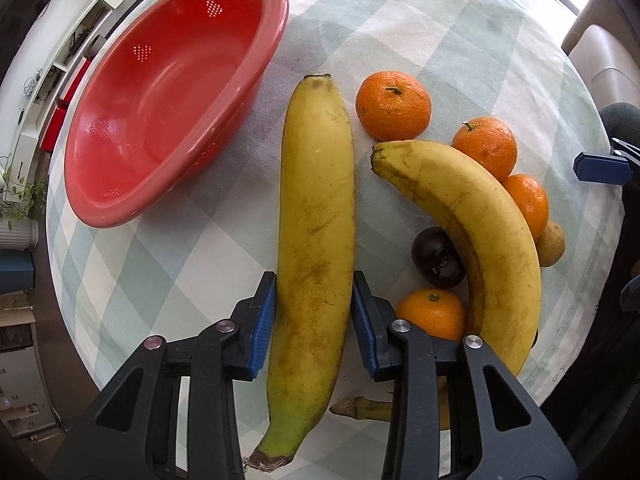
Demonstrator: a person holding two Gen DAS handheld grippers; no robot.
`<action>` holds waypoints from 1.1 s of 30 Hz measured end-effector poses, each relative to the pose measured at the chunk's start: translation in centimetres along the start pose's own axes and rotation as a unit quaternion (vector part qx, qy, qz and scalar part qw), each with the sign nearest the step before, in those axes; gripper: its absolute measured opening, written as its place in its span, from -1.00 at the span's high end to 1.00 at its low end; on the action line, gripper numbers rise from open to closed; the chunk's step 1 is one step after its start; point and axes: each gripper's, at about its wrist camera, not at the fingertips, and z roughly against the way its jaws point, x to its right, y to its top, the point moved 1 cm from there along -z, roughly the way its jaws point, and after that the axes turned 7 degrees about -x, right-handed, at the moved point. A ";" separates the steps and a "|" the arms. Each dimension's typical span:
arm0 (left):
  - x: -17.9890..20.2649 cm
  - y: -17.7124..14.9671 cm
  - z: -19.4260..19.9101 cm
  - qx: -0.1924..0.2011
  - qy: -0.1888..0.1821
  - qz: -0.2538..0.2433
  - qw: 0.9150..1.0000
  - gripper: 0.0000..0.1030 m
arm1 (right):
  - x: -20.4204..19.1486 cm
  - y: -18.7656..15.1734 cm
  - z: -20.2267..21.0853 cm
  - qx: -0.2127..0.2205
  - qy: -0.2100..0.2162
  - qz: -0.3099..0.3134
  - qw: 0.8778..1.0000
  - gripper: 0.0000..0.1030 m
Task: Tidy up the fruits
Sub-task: 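Lift the banana with the left tool while the right tool grasps a mandarin orange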
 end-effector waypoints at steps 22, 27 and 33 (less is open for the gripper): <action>-0.3 -3.7 0.9 0.038 -0.008 0.037 0.999 0.39 | -0.5 0.2 -1.1 -0.003 -0.011 0.027 1.000 -0.54; -0.8 -5.1 1.8 0.051 -0.010 0.049 0.997 0.39 | -0.6 0.2 -1.2 -0.001 -0.014 0.034 0.999 -0.52; -1.6 -7.5 3.5 0.083 -0.020 0.073 0.994 0.39 | -0.6 0.2 -1.2 -0.002 -0.010 0.040 0.999 -0.48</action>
